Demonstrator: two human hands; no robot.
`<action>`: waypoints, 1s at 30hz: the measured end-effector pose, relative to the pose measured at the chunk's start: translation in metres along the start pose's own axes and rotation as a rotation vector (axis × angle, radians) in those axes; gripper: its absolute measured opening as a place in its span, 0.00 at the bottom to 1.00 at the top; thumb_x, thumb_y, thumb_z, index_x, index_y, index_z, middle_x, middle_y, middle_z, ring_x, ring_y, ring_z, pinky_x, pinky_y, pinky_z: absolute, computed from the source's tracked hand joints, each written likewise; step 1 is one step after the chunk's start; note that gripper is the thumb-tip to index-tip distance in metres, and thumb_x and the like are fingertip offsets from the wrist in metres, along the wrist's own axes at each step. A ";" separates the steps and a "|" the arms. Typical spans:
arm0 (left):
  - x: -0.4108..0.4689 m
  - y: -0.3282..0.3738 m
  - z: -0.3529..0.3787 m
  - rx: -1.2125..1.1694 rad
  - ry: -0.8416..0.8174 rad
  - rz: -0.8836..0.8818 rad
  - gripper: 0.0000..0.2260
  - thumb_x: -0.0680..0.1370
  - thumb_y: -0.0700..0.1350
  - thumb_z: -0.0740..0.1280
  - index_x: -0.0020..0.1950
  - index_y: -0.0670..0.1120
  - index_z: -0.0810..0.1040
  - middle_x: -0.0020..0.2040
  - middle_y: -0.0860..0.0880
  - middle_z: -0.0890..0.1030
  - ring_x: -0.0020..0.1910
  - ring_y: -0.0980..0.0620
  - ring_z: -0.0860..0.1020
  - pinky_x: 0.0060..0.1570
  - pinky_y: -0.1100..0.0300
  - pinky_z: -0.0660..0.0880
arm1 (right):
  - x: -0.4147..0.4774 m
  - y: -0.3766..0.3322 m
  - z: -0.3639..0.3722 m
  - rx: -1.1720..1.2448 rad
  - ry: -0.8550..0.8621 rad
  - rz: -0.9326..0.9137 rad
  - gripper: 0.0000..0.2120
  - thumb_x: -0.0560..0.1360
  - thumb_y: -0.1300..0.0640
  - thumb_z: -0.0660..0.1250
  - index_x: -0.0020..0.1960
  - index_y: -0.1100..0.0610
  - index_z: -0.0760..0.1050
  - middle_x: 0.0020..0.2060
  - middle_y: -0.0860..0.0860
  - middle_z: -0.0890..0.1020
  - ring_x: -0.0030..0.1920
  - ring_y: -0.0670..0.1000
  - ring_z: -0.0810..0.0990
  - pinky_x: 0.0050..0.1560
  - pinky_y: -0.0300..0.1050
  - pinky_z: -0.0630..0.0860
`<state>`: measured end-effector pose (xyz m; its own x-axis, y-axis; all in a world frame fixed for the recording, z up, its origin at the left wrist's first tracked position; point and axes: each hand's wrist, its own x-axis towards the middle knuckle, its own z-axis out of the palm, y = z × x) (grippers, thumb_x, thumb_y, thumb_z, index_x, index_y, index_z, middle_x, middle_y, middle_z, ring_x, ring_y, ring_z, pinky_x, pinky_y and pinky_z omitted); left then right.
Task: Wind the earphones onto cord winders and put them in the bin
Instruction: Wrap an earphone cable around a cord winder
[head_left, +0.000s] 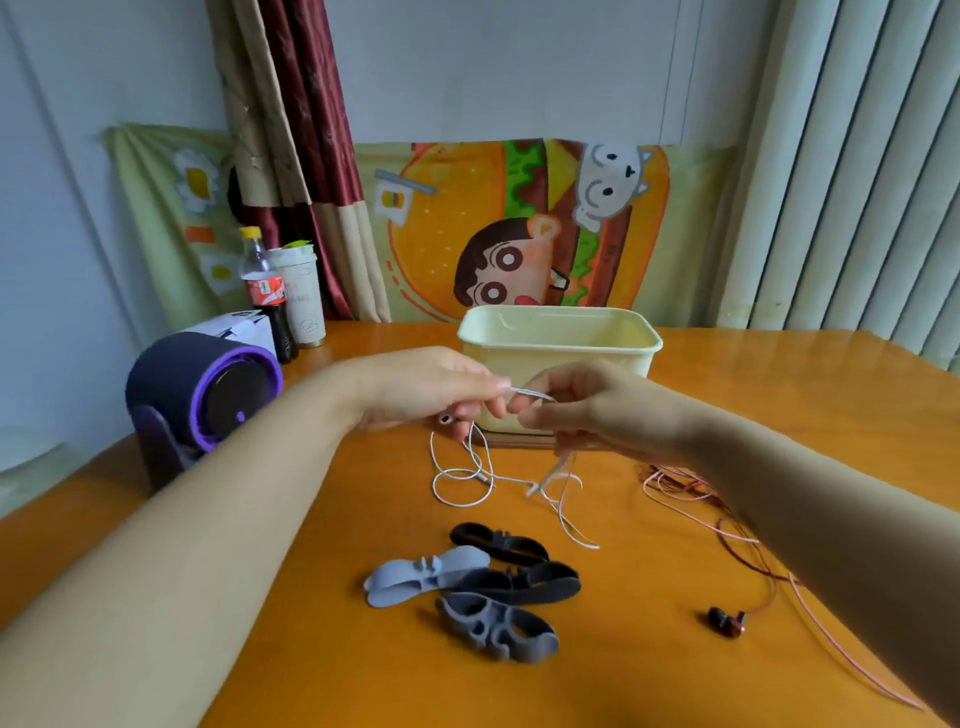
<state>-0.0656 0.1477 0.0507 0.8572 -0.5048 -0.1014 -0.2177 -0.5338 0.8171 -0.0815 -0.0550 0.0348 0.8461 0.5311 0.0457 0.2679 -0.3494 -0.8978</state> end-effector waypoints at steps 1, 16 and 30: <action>-0.005 -0.007 -0.001 0.021 0.022 -0.006 0.11 0.82 0.46 0.60 0.44 0.46 0.79 0.27 0.56 0.71 0.33 0.56 0.73 0.41 0.62 0.74 | 0.001 0.002 0.000 0.009 0.004 0.026 0.11 0.70 0.53 0.70 0.47 0.60 0.78 0.26 0.47 0.72 0.29 0.46 0.71 0.36 0.41 0.73; -0.021 -0.044 0.036 0.626 -0.381 -0.440 0.20 0.75 0.49 0.73 0.64 0.48 0.74 0.53 0.53 0.76 0.58 0.51 0.77 0.55 0.56 0.79 | 0.000 0.020 0.005 -0.544 0.113 0.150 0.10 0.77 0.51 0.65 0.45 0.54 0.82 0.28 0.46 0.74 0.25 0.41 0.68 0.26 0.30 0.65; -0.015 -0.029 -0.001 -0.019 0.143 -0.124 0.06 0.80 0.41 0.66 0.53 0.50 0.78 0.47 0.50 0.82 0.43 0.56 0.83 0.42 0.61 0.81 | 0.000 -0.001 -0.011 -0.686 0.172 0.069 0.11 0.77 0.50 0.65 0.50 0.55 0.82 0.37 0.47 0.81 0.36 0.46 0.76 0.38 0.38 0.72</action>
<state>-0.0714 0.1710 0.0292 0.9350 -0.3333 -0.1211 -0.0986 -0.5725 0.8139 -0.0767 -0.0637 0.0406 0.9172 0.3808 0.1175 0.3930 -0.8154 -0.4252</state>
